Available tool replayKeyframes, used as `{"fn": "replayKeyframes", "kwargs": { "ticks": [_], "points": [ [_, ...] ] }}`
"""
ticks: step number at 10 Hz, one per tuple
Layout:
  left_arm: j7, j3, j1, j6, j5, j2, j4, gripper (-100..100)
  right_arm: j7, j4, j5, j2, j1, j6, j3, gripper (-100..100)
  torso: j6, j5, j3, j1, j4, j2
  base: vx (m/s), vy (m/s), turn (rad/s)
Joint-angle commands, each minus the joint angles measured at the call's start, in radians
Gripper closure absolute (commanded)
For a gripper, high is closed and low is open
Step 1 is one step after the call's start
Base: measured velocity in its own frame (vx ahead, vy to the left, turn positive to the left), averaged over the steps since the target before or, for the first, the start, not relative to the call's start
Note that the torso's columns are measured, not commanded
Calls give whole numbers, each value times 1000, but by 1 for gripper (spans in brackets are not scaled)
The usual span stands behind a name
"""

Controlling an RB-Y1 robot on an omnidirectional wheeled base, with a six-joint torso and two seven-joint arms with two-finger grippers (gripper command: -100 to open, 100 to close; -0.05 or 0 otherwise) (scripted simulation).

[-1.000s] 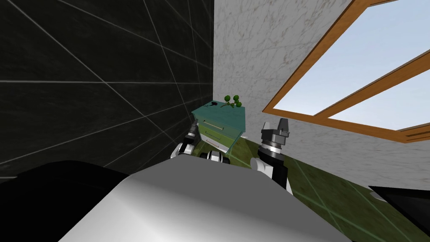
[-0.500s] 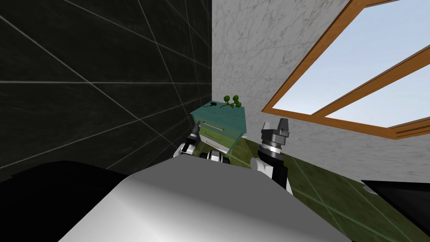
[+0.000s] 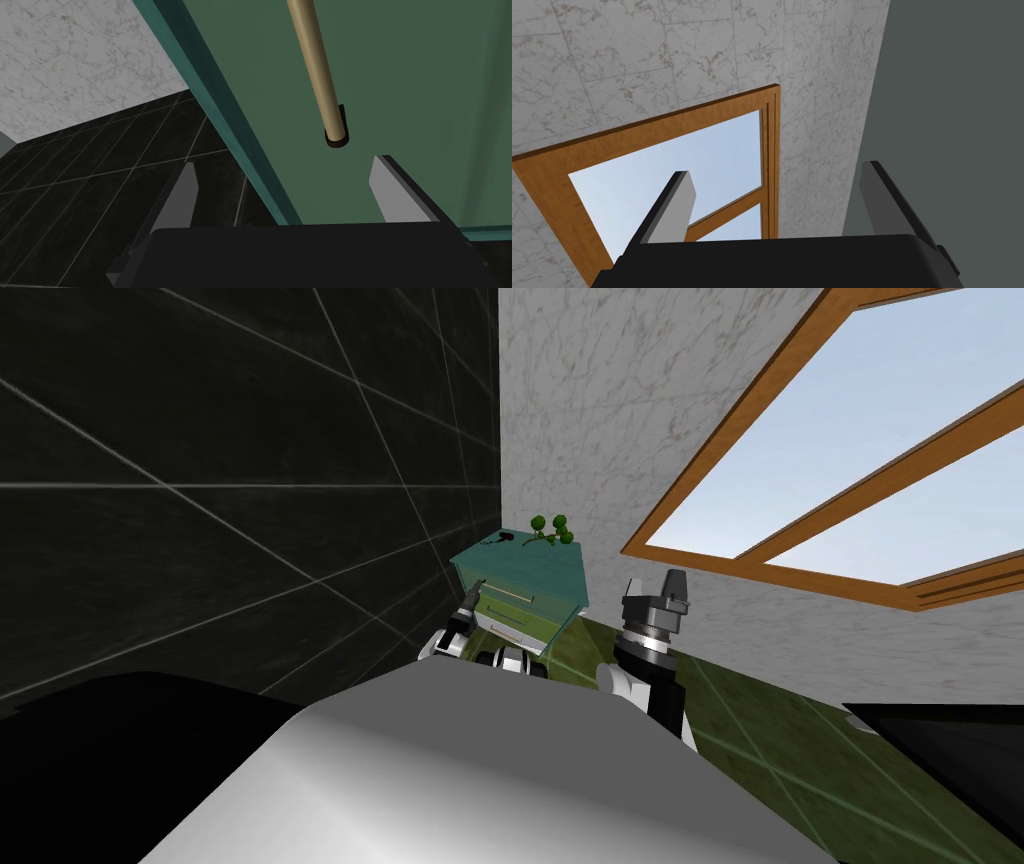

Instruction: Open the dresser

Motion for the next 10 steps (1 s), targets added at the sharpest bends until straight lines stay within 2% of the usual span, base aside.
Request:
{"fn": "replayKeyframes", "kwargs": {
  "ticks": [1,5,6,7,8,9,10],
  "points": [
    [-10,-15,-11,-9,-10,7,52,-100,0,0,0,0,0,0,0,0,0,0,0,0,0,0,37,49,-74],
    [-21,-32,-33,-16,-23,22,122,-100,0,0,0,0,0,0,0,0,0,0,0,-1,0,0,30,37,-54],
    [-20,-29,-27,-17,-21,18,112,-100,0,0,0,0,0,0,0,0,0,0,0,-1,0,0,14,17,-12],
    [-15,-28,-36,11,-20,22,92,-100,0,0,0,0,0,0,0,0,0,0,0,-2,0,1,58,2,-23],
    [-19,-28,-33,-8,-21,19,106,-100,0,0,0,0,0,0,0,0,0,-1,-1,-2,0,-2,37,1,-7],
    [-18,-28,-33,-4,-21,20,105,100,0,0,0,0,0,0,0,0,0,0,0,-1,0,0,6,0,2],
    [-14,-34,-19,-1,-21,26,85,100,0,0,0,0,0,0,0,0,0,0,1,-1,0,1,-110,12,23]
  ]
}}
